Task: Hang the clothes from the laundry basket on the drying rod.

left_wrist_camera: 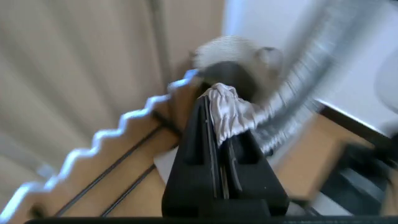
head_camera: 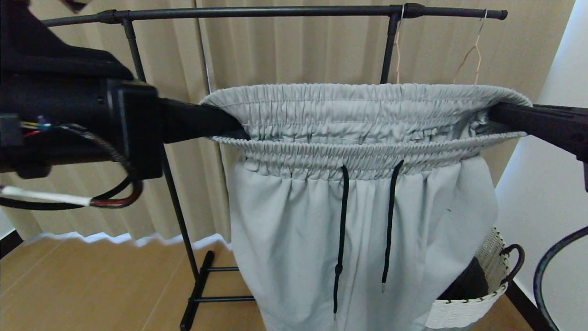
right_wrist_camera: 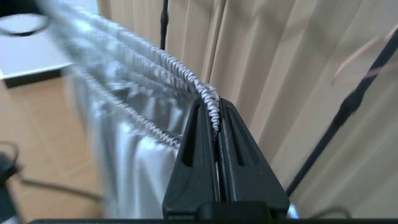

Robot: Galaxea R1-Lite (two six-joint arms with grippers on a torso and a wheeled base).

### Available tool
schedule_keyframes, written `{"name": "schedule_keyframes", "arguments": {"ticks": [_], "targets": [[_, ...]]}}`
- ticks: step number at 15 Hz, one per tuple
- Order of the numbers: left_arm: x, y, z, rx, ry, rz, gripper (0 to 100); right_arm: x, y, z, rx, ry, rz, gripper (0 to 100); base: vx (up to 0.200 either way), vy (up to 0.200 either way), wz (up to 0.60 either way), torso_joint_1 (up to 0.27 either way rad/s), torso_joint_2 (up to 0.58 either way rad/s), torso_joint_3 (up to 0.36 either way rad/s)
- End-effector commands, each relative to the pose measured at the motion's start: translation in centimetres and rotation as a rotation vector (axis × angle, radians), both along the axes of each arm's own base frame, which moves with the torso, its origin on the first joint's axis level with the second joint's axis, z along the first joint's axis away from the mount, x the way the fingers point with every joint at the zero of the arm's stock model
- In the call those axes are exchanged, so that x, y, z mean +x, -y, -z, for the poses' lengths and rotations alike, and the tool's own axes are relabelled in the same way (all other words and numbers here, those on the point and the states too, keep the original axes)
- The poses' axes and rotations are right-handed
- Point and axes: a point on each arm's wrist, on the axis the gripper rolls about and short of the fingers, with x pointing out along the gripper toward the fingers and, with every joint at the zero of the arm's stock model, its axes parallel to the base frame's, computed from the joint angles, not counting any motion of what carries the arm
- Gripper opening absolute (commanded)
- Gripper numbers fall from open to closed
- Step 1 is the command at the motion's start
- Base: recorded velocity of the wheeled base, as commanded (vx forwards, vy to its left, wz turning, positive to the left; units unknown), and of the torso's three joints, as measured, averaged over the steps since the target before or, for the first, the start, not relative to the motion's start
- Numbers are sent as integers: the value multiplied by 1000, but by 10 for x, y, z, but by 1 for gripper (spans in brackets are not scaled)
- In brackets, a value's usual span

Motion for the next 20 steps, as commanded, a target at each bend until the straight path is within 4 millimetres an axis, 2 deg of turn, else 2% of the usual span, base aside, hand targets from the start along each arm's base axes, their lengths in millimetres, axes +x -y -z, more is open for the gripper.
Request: {"name": "schedule_keyframes", "arguments": {"ticks": [1,4,10,13,16,18,20], "targets": [[-25,-20,-6,-34,50,52,0,23,-9,6,-3,-22,-4,0,0,0,0,0,0,0],[-30,-20,8,-59,106,152,0,48,-21,2,68,-6,-21,0,0,0,0,0,0,0],[-29,-19,13,-68,120,151,0,49,-24,1,76,-13,-28,0,0,0,0,0,0,0],[-26,-18,12,-57,142,137,0,41,-21,-4,81,2,-24,0,0,0,0,0,0,0],[-12,-12,9,-14,163,-66,0,16,-9,-17,80,9,-16,0,0,0,0,0,0,0],[-6,-8,11,4,156,-118,0,3,-4,-19,72,-3,-16,0,0,0,0,0,0,0],[6,0,21,41,133,-173,0,-7,-1,-12,55,-44,-17,0,0,0,0,0,0,0]]}}
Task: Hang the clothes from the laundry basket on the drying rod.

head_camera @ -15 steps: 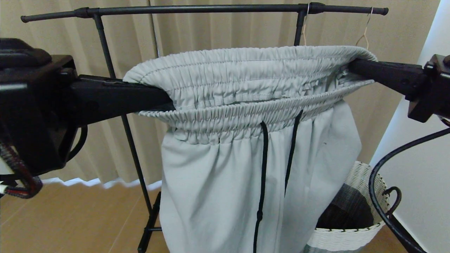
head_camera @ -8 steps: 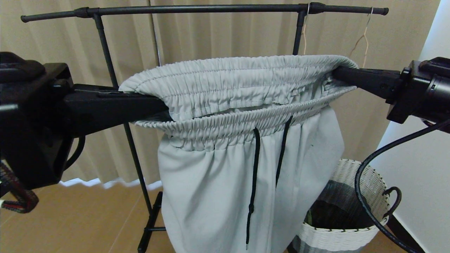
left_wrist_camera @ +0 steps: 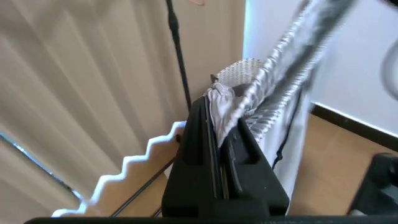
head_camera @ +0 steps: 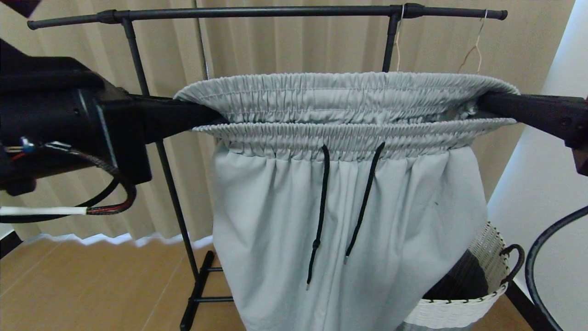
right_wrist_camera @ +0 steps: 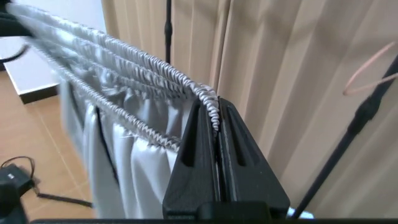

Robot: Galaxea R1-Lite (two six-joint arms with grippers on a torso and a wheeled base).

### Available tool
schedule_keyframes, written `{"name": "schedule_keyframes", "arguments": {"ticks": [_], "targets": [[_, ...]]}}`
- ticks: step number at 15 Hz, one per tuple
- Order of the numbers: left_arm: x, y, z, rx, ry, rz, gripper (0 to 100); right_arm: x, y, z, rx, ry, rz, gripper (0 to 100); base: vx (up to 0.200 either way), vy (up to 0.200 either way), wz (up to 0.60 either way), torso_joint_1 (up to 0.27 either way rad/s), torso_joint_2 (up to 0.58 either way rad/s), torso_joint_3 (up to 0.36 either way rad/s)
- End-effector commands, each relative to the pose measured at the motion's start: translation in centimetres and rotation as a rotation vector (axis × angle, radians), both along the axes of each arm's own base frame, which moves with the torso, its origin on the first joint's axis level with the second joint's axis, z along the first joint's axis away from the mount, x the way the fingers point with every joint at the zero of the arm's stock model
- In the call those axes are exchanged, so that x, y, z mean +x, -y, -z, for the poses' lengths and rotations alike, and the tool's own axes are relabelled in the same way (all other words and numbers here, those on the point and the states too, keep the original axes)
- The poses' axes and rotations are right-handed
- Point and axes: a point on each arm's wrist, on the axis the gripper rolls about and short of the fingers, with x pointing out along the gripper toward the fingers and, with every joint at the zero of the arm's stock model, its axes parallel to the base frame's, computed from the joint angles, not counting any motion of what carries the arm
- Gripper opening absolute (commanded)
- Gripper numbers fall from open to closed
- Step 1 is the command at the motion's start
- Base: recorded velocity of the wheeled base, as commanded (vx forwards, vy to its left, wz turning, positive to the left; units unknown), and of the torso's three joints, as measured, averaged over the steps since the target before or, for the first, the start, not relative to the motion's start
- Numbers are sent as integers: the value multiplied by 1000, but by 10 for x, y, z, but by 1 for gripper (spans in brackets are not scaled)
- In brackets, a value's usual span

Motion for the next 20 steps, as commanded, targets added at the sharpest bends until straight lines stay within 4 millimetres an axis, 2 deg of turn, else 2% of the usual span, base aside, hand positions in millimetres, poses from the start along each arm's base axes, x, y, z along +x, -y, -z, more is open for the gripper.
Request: {"name": "schedule_keyframes", "arguments": {"ticks": [1,3,5,11,20], "targets": [[14,14,17,55,-51,-48,0,-13,5,4,-5,10,-4,0,0,0,0,0,0,0],[16,20,21,67,-51,-79,0,-13,5,15,-44,-4,-4,0,0,0,0,0,0,0],[16,22,18,46,-25,-76,0,-12,4,16,-52,-3,-7,0,0,0,0,0,0,0],[16,22,7,29,13,-108,0,-10,4,5,-41,38,-3,0,0,0,0,0,0,0],[21,24,12,75,23,-143,0,1,2,4,-48,22,23,0,0,0,0,0,0,0]]}}
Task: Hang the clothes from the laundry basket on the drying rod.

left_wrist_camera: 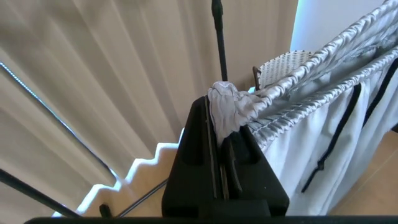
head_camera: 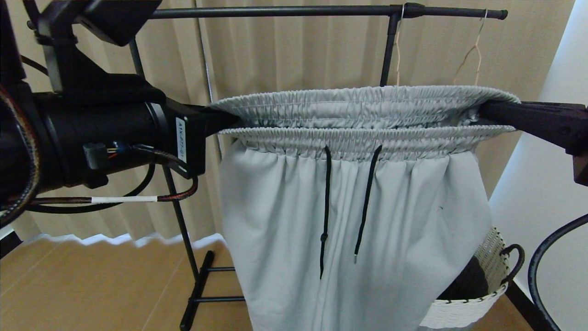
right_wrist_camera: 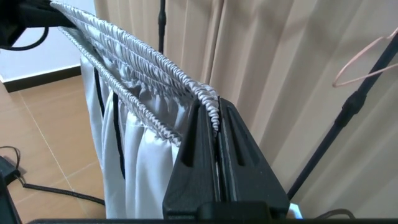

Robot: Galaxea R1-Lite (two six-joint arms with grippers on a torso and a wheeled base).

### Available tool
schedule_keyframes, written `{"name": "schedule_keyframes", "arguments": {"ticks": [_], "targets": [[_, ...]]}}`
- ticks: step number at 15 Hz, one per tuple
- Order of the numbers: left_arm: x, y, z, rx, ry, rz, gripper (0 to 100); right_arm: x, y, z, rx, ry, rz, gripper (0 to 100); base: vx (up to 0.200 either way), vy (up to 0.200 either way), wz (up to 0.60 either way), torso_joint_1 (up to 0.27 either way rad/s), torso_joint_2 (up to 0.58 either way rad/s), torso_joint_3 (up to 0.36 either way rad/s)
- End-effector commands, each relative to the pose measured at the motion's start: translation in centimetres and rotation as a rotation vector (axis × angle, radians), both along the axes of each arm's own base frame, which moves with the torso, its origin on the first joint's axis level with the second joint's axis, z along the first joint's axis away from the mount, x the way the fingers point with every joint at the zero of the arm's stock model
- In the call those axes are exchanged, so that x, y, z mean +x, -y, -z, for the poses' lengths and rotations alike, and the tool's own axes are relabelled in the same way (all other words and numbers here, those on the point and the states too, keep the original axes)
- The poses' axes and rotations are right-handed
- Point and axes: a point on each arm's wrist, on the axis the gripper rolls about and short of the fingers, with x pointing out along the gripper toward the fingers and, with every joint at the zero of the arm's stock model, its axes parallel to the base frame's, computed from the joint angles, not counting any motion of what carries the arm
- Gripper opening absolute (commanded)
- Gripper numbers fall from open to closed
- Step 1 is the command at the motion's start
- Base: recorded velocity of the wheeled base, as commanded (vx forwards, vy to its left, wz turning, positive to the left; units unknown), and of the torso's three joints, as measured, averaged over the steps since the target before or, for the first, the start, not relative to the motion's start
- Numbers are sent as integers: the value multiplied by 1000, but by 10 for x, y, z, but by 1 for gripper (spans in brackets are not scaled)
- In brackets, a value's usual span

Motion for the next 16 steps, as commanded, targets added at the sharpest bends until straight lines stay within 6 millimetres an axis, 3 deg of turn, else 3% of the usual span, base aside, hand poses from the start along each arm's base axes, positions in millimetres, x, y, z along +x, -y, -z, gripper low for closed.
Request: {"name": "schedule_keyframes", "arguments": {"ticks": [1,2,3,5,12,16], "targets": [[2,2,2,5,-6,-2,0,2,-1,0,-1,-3,0,0,0,0,0,0,0,0],[3,2,2,6,-7,-3,0,2,-1,0,0,-1,0,0,0,0,0,0,0,0],[3,2,2,6,-7,-3,0,1,0,0,-1,-3,0,100,0,0,0,0,0,0],[3,1,7,15,-20,-7,0,2,0,4,-6,-16,0,100,0,0,0,0,0,0],[33,-9,8,-37,34,-237,0,-9,0,10,0,-17,-47,100,0,0,0,0,0,0],[31,-11,9,-36,37,-246,0,-14,3,17,-8,-32,-65,100,0,0,0,0,0,0]]}}
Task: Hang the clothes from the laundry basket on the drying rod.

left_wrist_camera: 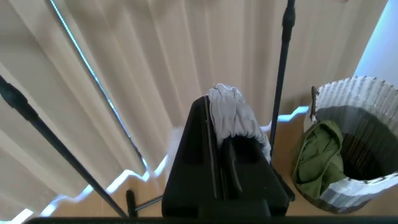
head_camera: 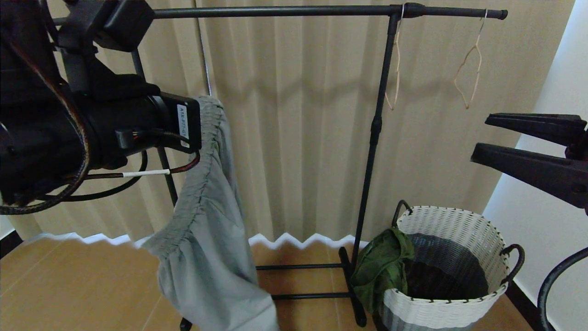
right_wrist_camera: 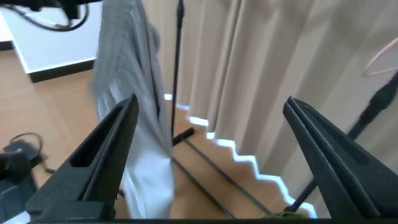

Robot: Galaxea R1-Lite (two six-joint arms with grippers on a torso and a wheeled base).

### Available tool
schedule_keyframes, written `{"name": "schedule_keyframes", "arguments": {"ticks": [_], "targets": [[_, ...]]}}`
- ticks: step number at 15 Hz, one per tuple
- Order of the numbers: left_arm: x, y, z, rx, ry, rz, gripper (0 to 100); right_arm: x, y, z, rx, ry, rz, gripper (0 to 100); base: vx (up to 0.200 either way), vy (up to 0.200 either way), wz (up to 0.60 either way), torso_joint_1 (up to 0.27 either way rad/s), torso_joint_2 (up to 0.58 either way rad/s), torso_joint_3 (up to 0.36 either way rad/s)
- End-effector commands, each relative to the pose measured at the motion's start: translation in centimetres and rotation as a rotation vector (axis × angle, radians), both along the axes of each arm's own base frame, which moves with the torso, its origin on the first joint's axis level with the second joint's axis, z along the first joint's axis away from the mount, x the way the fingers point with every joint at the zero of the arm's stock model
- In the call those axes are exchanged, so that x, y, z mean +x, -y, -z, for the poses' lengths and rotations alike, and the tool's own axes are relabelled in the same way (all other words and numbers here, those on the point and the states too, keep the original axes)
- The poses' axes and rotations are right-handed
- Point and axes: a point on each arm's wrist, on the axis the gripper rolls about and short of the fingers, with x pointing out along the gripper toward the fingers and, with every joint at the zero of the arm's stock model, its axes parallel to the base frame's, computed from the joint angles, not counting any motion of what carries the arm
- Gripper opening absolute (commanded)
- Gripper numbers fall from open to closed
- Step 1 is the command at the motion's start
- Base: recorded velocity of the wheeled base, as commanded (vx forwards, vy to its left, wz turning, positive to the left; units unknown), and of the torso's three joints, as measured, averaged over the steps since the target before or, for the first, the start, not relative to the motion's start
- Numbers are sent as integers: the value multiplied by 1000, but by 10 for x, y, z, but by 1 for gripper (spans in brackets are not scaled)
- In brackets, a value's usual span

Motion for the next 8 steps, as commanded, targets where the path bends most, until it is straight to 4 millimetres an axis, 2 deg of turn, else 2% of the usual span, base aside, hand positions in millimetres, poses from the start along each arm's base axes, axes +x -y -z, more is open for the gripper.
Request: {"name": "schedule_keyframes", "arguments": {"ticks": [1,4,6,8], "targets": [[-1,-3,2,8,-4,-7,0,-2,5,2,-5,-3,32,100,0,0,0,0,0,0],[-9,-19,-1,23,17,-42,0,2,15,4,-18,-5,192,100,0,0,0,0,0,0],[-23,-37,4,86,13,-66,0,3,21,10,-97,-9,352,100,0,0,0,0,0,0],[-45,-49,8,98,-3,-40,0,-7,27,16,-176,-17,426,100,0,0,0,0,0,0]]}}
